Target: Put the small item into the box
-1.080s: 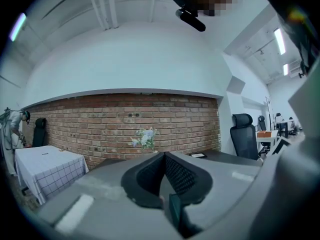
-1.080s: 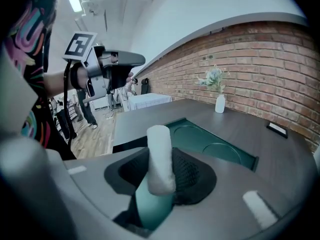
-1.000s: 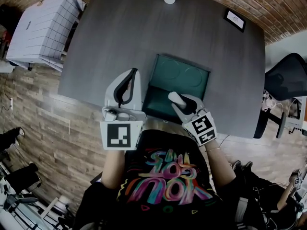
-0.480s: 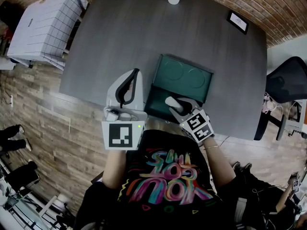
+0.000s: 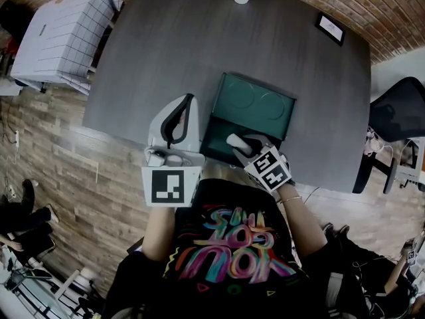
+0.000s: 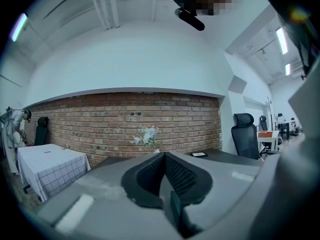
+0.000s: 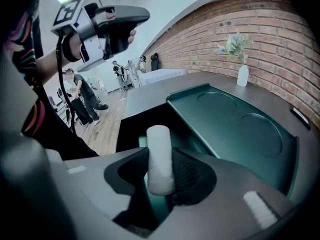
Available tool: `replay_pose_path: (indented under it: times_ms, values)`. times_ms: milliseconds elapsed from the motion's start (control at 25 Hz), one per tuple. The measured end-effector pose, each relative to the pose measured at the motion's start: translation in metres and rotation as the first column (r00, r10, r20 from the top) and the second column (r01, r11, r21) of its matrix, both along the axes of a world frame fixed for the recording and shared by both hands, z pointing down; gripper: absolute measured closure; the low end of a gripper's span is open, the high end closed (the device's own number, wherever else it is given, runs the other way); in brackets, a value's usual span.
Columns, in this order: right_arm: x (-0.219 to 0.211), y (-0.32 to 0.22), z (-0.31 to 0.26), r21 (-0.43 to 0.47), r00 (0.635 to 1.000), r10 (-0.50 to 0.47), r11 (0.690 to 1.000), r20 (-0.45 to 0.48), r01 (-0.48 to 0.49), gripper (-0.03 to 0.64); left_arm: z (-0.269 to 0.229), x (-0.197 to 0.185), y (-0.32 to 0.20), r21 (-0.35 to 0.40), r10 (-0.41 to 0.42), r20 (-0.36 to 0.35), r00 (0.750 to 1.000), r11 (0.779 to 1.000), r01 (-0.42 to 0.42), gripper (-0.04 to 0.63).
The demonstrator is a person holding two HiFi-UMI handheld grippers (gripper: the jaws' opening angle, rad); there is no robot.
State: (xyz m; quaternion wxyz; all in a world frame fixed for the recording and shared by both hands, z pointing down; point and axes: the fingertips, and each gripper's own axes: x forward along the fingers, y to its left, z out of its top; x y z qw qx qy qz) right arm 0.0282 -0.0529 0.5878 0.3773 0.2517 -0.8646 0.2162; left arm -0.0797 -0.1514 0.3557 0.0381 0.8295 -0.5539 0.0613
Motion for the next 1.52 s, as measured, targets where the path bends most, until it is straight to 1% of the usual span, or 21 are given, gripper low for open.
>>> replay_pose_path:
  times_ms: [160,320,480,640,880,1280,1440,1520]
  values:
    - [-0.001,0.002,0.007,-0.027,1.0,-0.01,1.0,-0.024,0.009,0.472,0.0,0.001,0.003,0.002,0.001,0.01,1.0,1.0,-0.001,0.594]
    - [-0.001,0.001,0.011,-0.04,0.999,-0.013,0.999,-0.042,0.012,0.471,-0.002,0.001,0.005,0.012,-0.004,0.009,1.0,1.0,0.004,0.594]
    - [-0.002,0.001,0.015,-0.057,0.998,-0.022,0.998,-0.065,0.018,0.469,-0.003,-0.002,0.008,0.007,-0.018,0.007,1.0,1.0,0.018,0.594]
    - [-0.004,-0.002,0.018,-0.066,0.998,-0.018,0.998,-0.064,0.014,0.466,-0.003,-0.004,0.007,0.01,-0.025,0.005,1.0,1.0,0.025,0.594]
    - [-0.002,0.0,0.023,-0.086,0.997,-0.038,0.996,-0.073,0.032,0.458,-0.005,-0.007,0.009,0.013,-0.046,0.006,0.999,0.999,0.045,0.594]
    - [-0.006,-0.002,0.021,-0.111,0.998,-0.03,0.994,-0.059,0.023,0.423,-0.008,-0.02,0.008,0.02,-0.072,0.009,0.997,0.997,0.072,0.594]
    - [-0.006,-0.001,0.02,-0.119,0.998,-0.036,0.992,-0.058,0.029,0.414,-0.009,-0.021,0.007,0.016,-0.078,-0.004,0.997,0.997,0.078,0.594]
    - [-0.007,-0.001,0.02,-0.122,0.998,-0.036,0.992,-0.056,0.029,0.413,-0.008,-0.021,0.006,0.017,-0.072,0.002,0.997,0.997,0.072,0.594]
